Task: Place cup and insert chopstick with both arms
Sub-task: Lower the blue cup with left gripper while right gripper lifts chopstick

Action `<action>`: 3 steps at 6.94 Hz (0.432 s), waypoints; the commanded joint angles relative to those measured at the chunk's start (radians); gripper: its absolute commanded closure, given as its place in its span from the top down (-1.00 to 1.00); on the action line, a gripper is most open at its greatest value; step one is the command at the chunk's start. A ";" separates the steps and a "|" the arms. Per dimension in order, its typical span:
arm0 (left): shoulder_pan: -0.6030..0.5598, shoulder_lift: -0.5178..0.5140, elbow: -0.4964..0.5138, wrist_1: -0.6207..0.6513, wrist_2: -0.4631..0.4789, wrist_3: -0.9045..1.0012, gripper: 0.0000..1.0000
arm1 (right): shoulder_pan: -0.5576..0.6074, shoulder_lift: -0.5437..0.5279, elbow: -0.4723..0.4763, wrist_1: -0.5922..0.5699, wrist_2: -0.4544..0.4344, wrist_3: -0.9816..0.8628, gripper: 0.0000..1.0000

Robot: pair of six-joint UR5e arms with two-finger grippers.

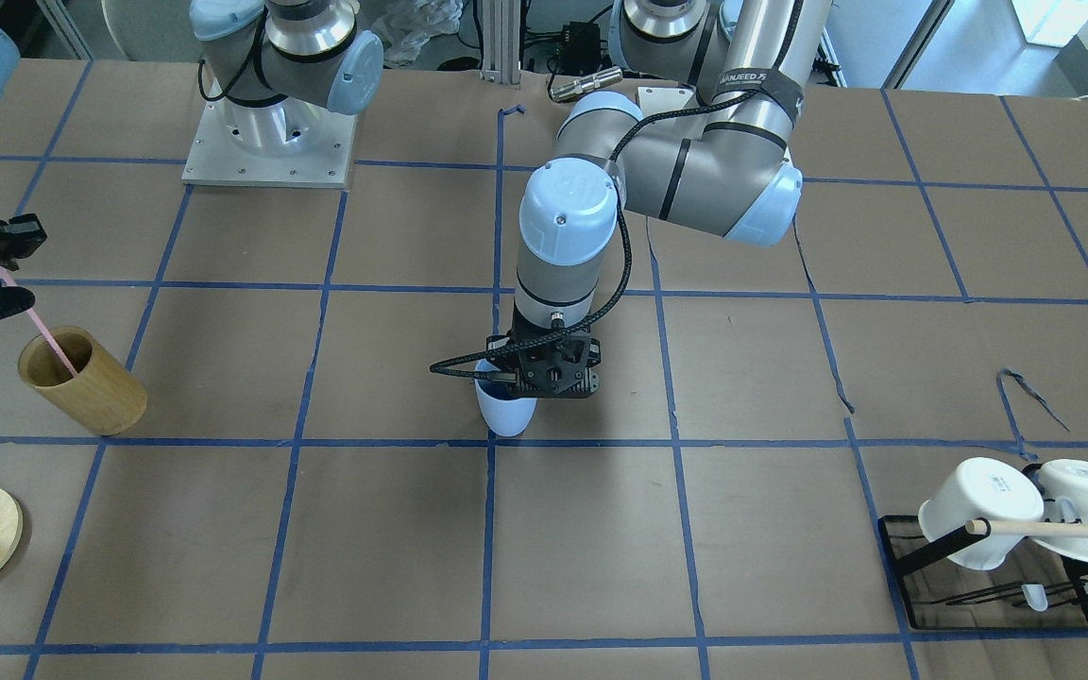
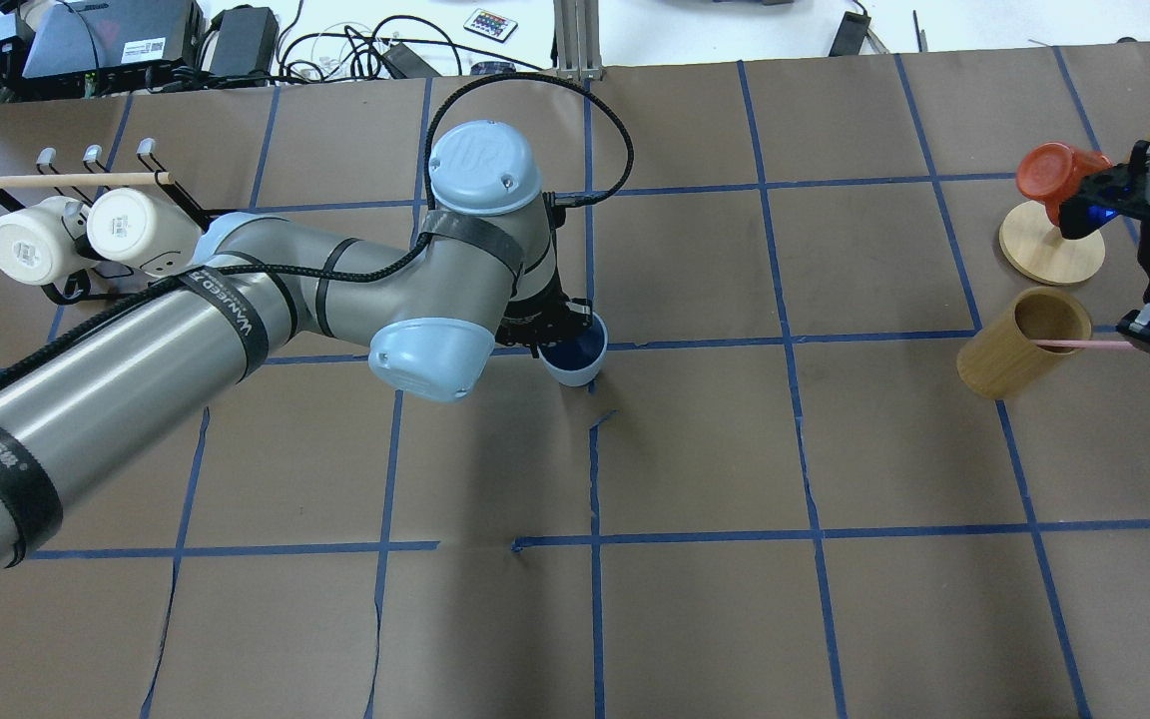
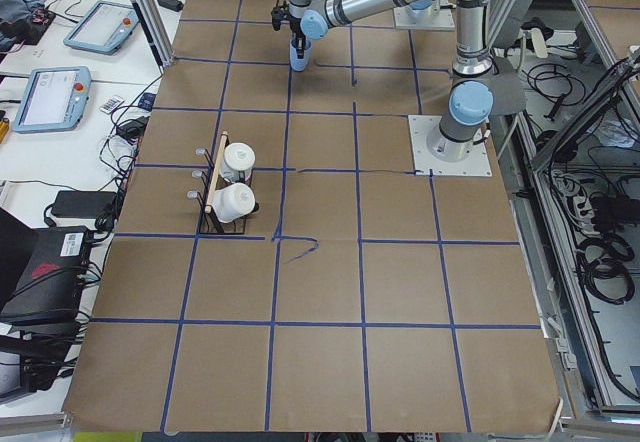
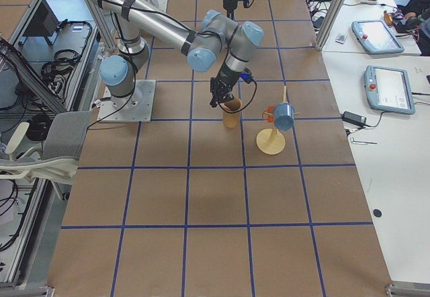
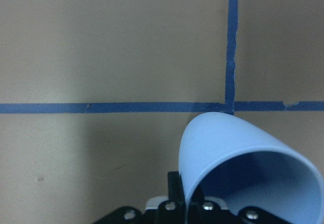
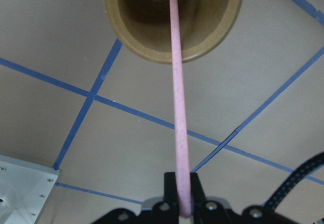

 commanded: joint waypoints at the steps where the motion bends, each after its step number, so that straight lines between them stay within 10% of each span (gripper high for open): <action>1: -0.003 -0.006 -0.002 0.002 -0.006 -0.003 -1.00 | 0.000 -0.001 -0.009 0.009 0.023 -0.002 -0.87; 3: -0.003 0.005 0.004 0.002 -0.040 -0.003 -1.00 | 0.000 -0.003 -0.041 0.033 0.037 -0.002 -0.87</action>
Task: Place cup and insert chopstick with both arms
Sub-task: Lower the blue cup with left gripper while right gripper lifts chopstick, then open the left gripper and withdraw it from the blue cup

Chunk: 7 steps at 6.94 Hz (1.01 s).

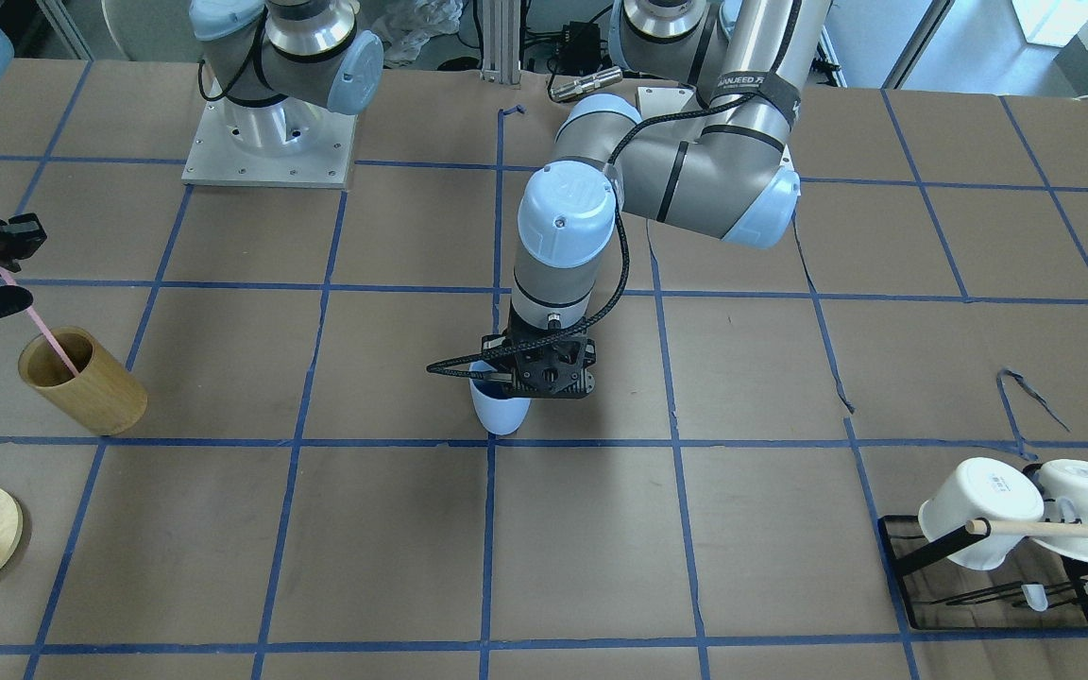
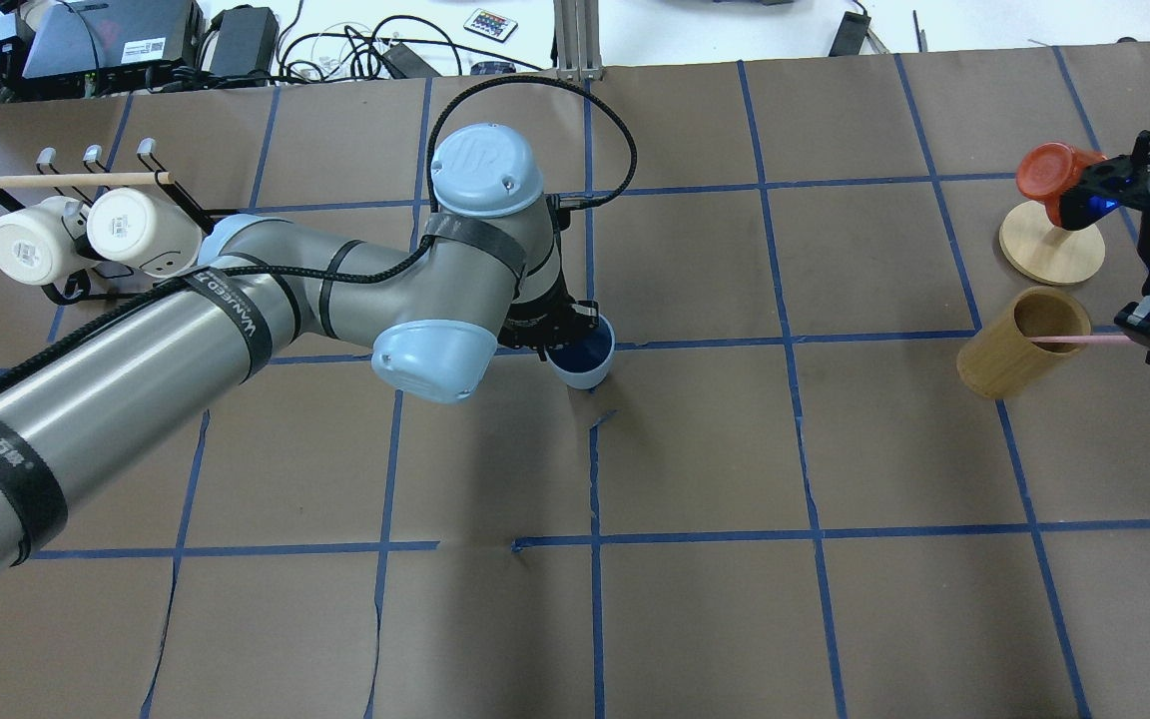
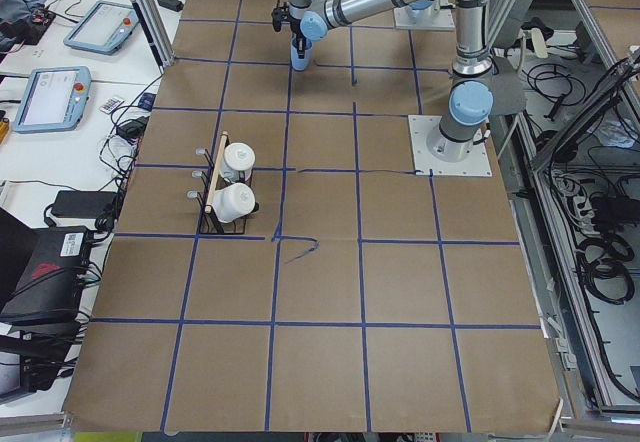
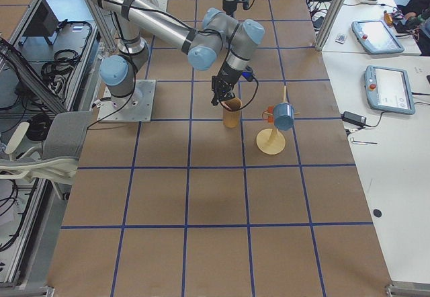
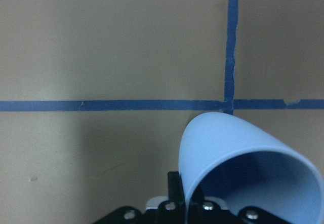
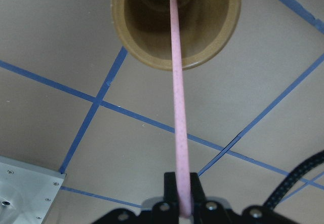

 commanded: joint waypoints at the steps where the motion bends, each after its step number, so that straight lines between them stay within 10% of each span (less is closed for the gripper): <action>1: -0.001 0.003 -0.001 0.000 -0.011 0.000 -1.00 | 0.002 -0.003 -0.045 0.054 0.016 0.000 -0.87; 3: -0.002 -0.006 -0.004 0.000 -0.011 0.000 -0.93 | 0.002 -0.001 -0.100 0.123 0.042 0.001 -0.87; 5: 0.001 0.027 0.019 0.005 -0.012 0.001 0.99 | 0.002 -0.006 -0.141 0.195 0.039 0.003 -0.87; 7: 0.019 0.076 0.085 -0.023 -0.023 0.004 1.00 | 0.000 -0.007 -0.186 0.293 0.037 0.003 -0.87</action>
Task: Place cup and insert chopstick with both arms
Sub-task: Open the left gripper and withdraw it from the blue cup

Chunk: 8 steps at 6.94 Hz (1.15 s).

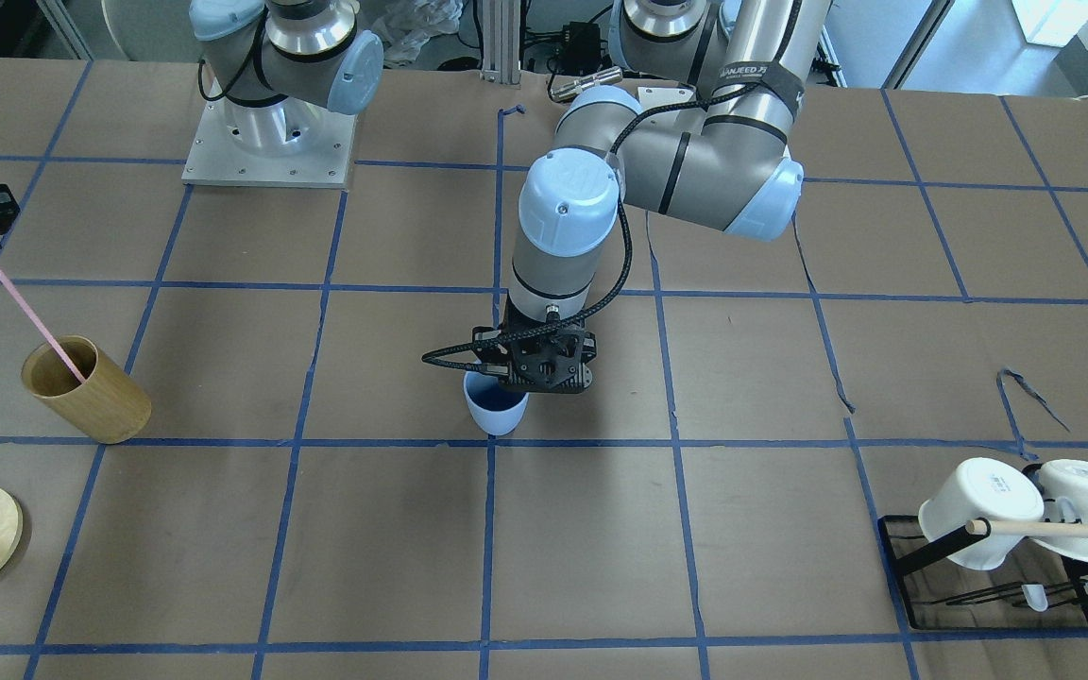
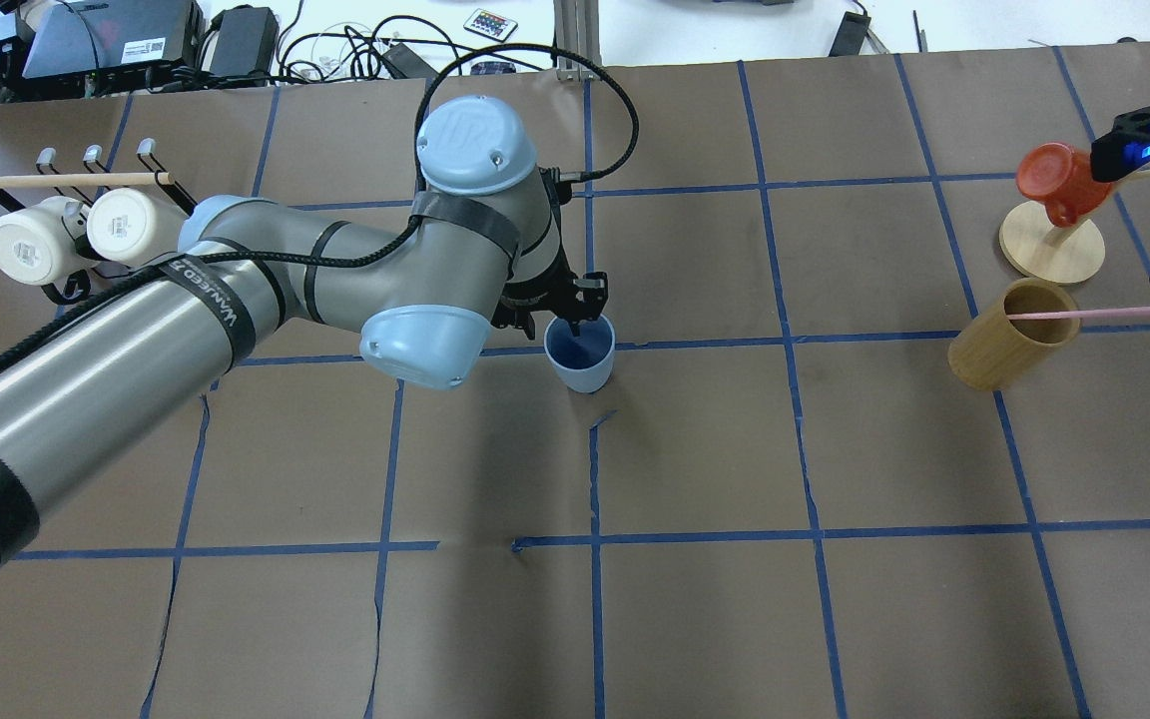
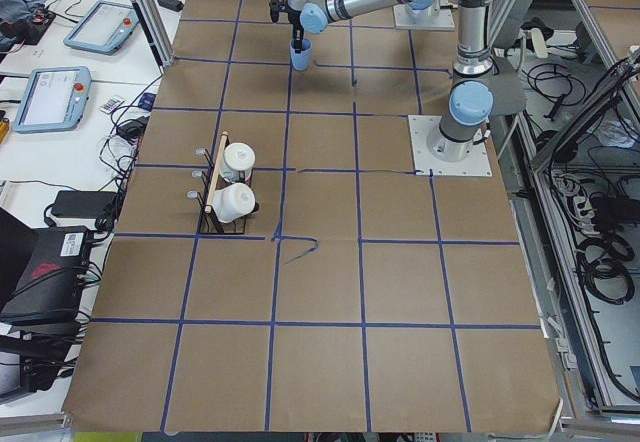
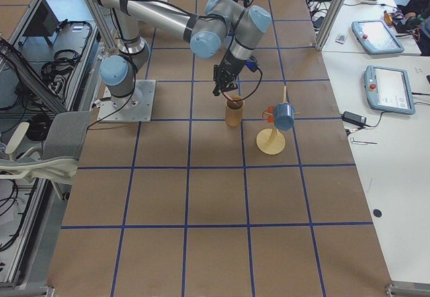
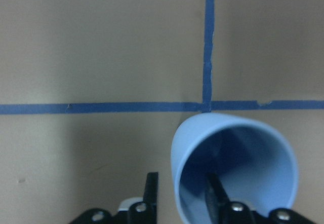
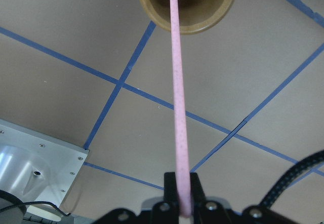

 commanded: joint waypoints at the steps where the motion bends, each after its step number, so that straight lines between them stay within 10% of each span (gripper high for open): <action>1: 0.041 0.069 0.054 -0.067 0.005 0.016 1.00 | -0.003 -0.004 -0.032 0.098 -0.006 0.003 -0.87; 5: 0.331 0.277 0.088 -0.318 0.029 0.367 1.00 | -0.003 -0.009 -0.162 0.244 -0.014 0.006 -0.89; 8: 0.335 0.361 0.105 -0.452 0.085 0.363 1.00 | 0.018 -0.021 -0.236 0.310 0.037 0.041 -0.94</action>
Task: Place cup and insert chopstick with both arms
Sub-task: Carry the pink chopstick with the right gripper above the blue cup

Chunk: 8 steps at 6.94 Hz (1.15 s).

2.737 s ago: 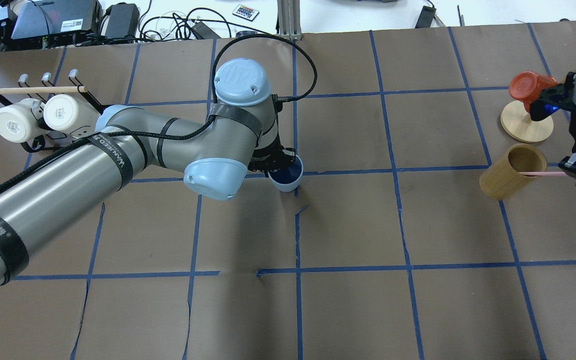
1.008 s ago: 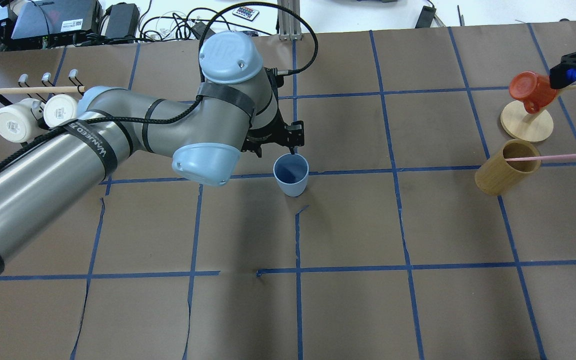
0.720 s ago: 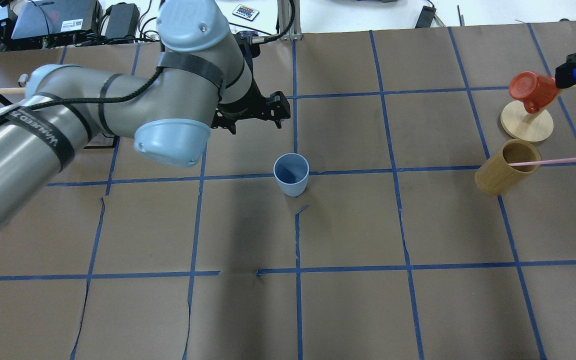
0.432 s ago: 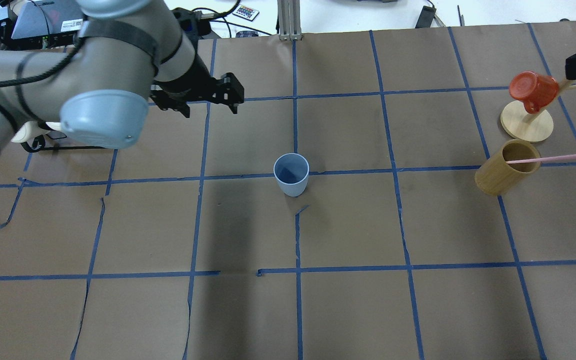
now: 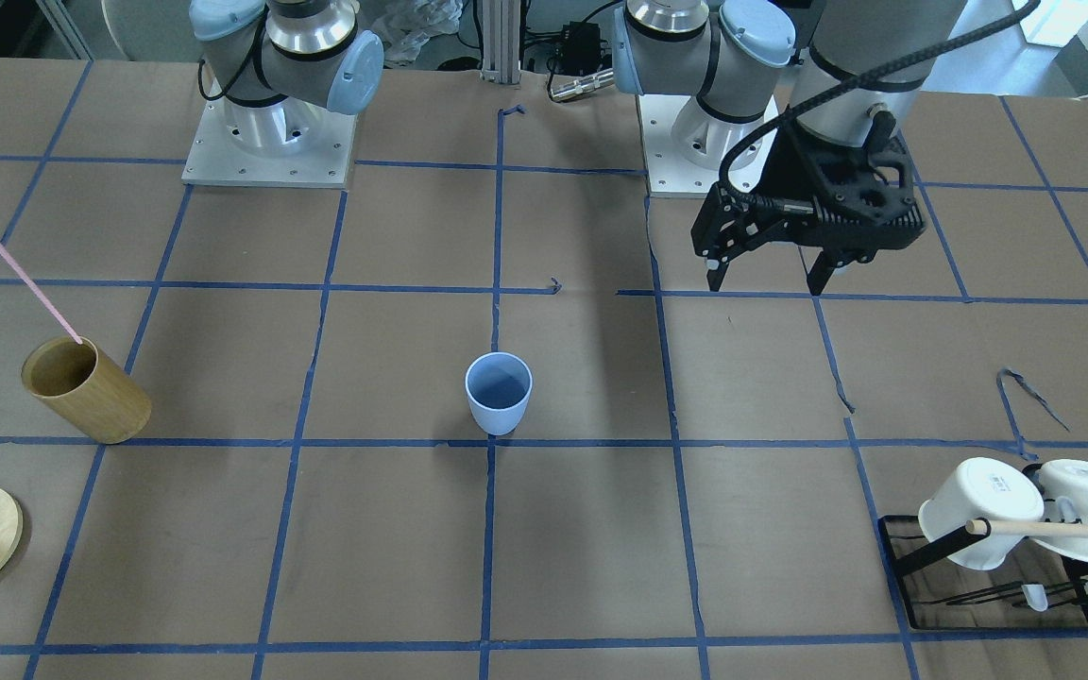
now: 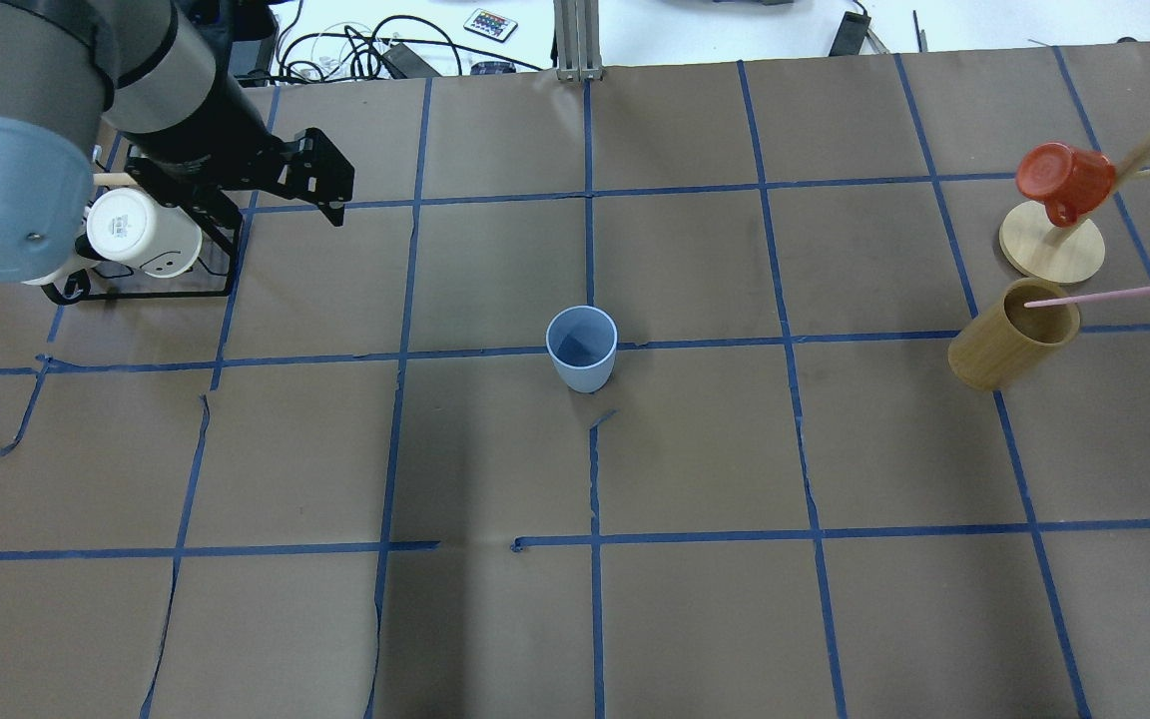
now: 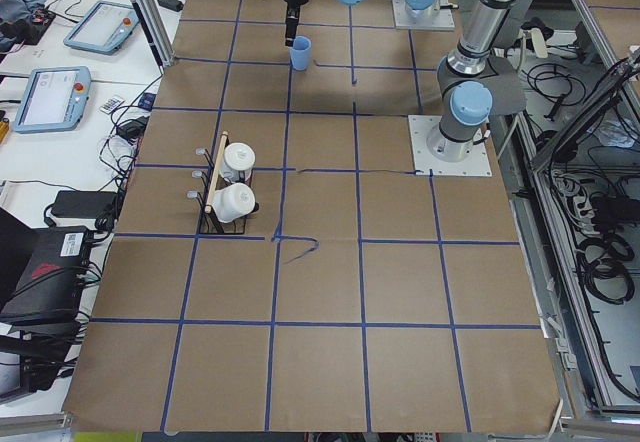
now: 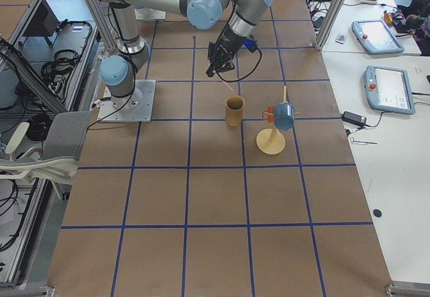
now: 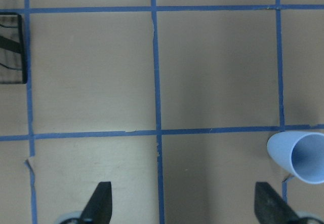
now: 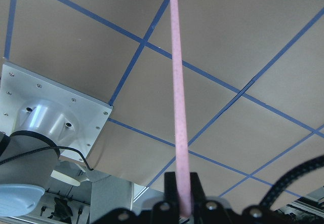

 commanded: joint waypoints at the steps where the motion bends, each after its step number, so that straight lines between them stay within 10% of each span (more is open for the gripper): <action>1: 0.001 0.016 0.009 -0.028 0.011 -0.004 1.00 | 0.055 0.001 -0.022 0.023 0.071 0.172 -0.95; 8: 0.033 0.019 -0.002 -0.034 0.021 0.009 1.00 | 0.648 0.204 -0.206 0.035 0.357 0.714 -0.93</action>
